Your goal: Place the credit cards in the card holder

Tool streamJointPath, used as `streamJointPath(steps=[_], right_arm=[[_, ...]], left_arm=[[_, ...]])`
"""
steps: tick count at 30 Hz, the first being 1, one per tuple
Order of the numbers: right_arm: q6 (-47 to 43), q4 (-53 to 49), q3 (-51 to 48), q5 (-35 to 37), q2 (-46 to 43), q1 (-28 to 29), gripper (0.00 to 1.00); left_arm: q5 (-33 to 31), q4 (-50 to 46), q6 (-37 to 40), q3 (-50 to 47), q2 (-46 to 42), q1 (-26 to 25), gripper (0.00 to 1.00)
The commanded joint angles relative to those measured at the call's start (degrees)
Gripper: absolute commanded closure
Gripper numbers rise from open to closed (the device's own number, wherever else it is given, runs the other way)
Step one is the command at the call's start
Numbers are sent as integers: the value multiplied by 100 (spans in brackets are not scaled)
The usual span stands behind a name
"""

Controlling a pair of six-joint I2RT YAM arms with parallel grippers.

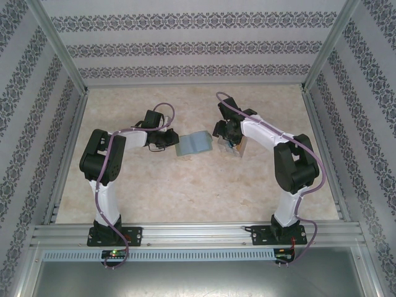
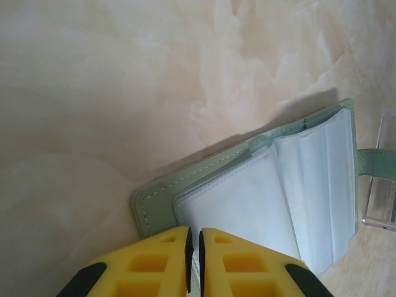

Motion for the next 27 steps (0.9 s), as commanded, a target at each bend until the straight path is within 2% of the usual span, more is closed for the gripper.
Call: streamJointPath(steps=[1, 4, 7, 11, 13, 18, 21, 27], right_arm=[[-79, 35, -1, -70, -83, 0, 37], [-109, 35, -1, -14, -129, -5, 39], [-168, 48, -1, -7, -155, -6, 47], [-172, 62, -18, 0, -164, 3, 50], [-206, 88, -36, -33, -164, 3, 58], [-214, 103, -69, 0, -208, 3, 60], [-215, 132, -89, 2, -235, -13, 65], [-232, 157, -124, 17, -305, -39, 66]], left_arm=[[88, -258, 154, 12, -40, -14, 84], [86, -272, 162, 25, -34, -15, 84], [101, -272, 159, 40, -32, -13, 84], [117, -268, 150, 49, -9, -16, 84], [119, -268, 154, 44, -14, -14, 84], [129, -290, 148, 67, -2, -16, 84], [152, -290, 154, 72, 24, -14, 84], [178, -302, 154, 90, 46, -13, 84]])
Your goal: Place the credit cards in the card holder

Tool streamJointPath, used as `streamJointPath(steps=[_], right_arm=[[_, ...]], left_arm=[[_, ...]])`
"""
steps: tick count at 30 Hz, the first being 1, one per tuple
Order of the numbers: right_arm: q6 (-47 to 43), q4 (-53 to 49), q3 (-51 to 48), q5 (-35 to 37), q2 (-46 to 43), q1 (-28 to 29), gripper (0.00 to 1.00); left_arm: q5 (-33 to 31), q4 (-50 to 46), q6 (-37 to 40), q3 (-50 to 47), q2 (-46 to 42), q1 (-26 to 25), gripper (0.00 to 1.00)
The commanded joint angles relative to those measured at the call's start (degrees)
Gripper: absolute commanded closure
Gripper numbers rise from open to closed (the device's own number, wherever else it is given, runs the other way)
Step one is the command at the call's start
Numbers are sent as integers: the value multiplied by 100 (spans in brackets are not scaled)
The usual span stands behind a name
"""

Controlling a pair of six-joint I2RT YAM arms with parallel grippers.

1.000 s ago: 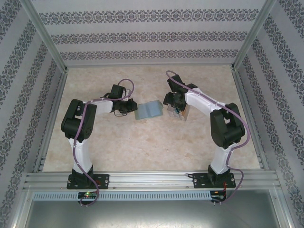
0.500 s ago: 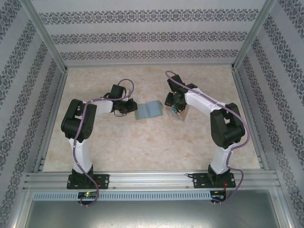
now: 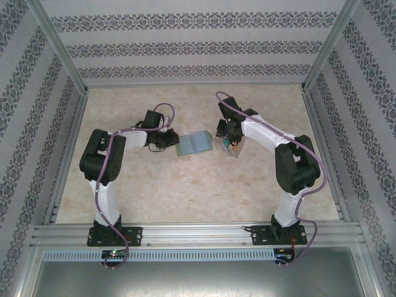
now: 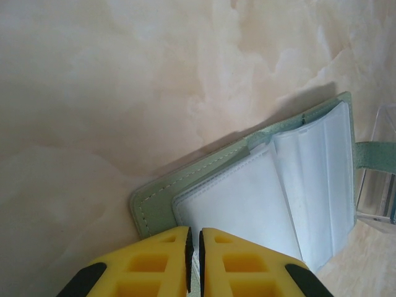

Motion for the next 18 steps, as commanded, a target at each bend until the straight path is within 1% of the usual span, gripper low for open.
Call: streamJointPath(steps=[1, 4, 6, 7, 9, 11, 13, 15, 18], right_arm=[[-63, 51, -95, 27, -225, -41, 67], [-76, 66, -113, 6, -235, -56, 72], [-81, 72, -121, -7, -222, -58, 72], [-79, 48, -122, -9, -218, -65, 70], [-87, -20, -122, 59, -222, -63, 59], [-80, -162, -122, 280, -248, -50, 50], [-39, -298, -106, 414, -253, -33, 35], [-12, -356, -98, 414, -236, 9, 24], [32, -351, -39, 427, -107, 60, 23]], left_arm=[[105, -253, 154, 86, 46, -13, 84], [107, -253, 149, 84, 70, -17, 84], [121, -261, 155, 106, 84, -17, 84], [128, -261, 154, 112, 97, -21, 84], [135, -261, 154, 113, 101, -23, 84], [135, -270, 163, 118, 108, -23, 84], [130, -279, 170, 117, 108, -31, 84], [134, -296, 174, 129, 117, -36, 85], [117, -314, 204, 140, 126, -33, 85]])
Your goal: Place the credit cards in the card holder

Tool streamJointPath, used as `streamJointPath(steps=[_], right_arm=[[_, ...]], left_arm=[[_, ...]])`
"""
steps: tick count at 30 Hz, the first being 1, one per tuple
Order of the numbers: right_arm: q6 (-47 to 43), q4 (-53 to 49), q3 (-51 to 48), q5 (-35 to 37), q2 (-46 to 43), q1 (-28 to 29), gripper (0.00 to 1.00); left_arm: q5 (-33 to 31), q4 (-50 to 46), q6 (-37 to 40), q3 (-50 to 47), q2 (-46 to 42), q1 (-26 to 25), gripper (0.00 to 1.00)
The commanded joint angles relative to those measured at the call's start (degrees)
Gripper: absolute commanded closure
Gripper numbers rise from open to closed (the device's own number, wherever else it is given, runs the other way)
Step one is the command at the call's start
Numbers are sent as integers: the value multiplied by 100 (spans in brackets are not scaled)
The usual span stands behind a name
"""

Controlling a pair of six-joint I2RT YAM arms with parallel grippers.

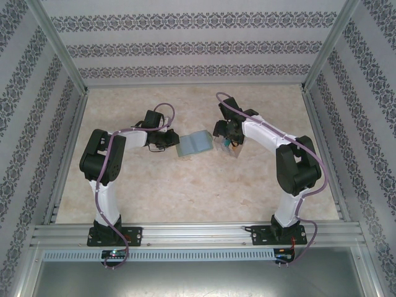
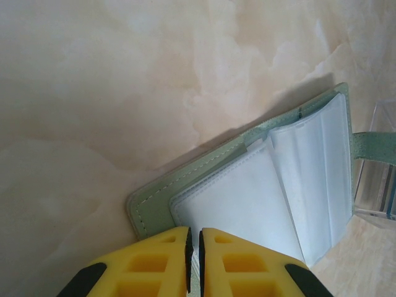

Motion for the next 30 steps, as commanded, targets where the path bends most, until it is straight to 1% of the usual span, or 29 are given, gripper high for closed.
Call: streamJointPath(steps=[1, 4, 9, 12, 18, 30], right_arm=[[48, -159, 39, 149, 14, 52, 23], [11, -146, 203, 84, 196, 95, 25], [-116, -613, 633, 668, 388, 216, 23], [-176, -727, 731, 882, 418, 271, 23], [-126, -675, 858, 626, 604, 321, 23], [-64, -736, 1226, 499, 1109, 458, 23]], left_arm=[[65, -262, 190, 136, 130, -34, 85], [74, -275, 197, 152, 152, -44, 85], [46, -297, 203, 162, 152, -45, 85], [28, -305, 224, 157, 152, -37, 85], [9, -319, 242, 179, 176, -39, 84], [-47, -376, 303, 179, 160, -43, 85]])
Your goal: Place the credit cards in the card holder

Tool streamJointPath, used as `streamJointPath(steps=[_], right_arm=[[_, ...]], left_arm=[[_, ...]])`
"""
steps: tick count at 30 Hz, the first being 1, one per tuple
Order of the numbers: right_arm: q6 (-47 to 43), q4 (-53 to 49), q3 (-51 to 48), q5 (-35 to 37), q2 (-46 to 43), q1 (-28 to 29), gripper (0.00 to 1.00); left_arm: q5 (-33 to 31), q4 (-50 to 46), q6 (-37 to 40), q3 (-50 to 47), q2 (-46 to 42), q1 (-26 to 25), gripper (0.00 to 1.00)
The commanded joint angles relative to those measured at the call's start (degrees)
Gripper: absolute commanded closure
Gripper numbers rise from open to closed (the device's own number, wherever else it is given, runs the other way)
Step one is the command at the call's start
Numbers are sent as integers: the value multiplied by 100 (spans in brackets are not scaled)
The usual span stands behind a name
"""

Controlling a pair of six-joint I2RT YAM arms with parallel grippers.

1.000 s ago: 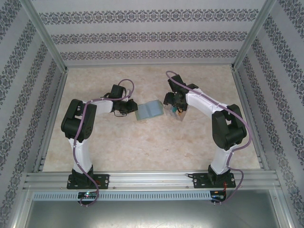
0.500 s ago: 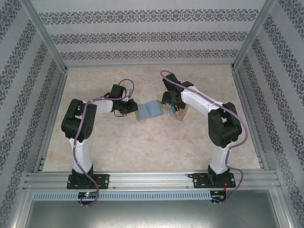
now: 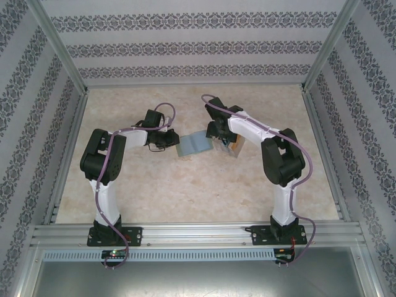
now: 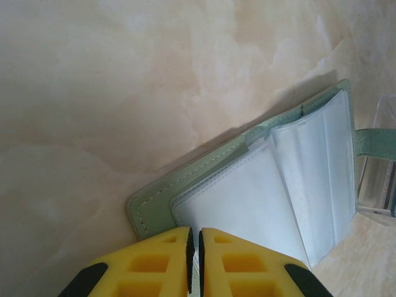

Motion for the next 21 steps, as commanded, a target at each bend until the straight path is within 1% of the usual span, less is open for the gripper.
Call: streamJointPath(steps=[1, 6, 10, 18, 21], right_arm=[[42, -85, 179, -94, 127, 50, 23], [-12, 148, 59, -174, -108, 44, 29], [-104, 203, 74, -133, -267, 43, 31], [-151, 232, 118, -220, -286, 20, 35], [-142, 249, 97, -264, -285, 25, 39]], left_arm=[[-47, -258, 174, 90, 117, -34, 85], [-43, -261, 182, 89, 121, -39, 85], [-55, -257, 189, 91, 120, -42, 85], [-50, -258, 188, 93, 108, -35, 85], [-53, -271, 183, 89, 102, -38, 85]])
